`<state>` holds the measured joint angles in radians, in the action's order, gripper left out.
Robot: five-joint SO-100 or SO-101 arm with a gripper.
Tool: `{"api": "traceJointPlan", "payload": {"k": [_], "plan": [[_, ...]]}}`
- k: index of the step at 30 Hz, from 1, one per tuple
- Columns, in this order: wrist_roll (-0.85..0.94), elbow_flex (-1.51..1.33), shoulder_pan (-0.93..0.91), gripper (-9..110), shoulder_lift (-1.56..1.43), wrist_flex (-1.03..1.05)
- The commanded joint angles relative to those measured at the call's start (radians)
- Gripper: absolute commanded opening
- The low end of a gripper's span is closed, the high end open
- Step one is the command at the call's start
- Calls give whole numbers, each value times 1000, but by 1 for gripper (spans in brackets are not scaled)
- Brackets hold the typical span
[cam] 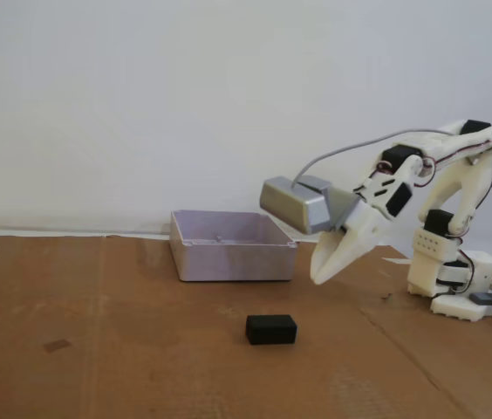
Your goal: Grasp a block and put it in the box.
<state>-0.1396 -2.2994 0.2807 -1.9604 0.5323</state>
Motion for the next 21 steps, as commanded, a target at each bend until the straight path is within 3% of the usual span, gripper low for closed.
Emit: {"api": "traceJointPlan", "payload": {"k": [1,21], "plan": [[3,166,11,0,41,-69],[3,451,6,0,357,-69]]}}
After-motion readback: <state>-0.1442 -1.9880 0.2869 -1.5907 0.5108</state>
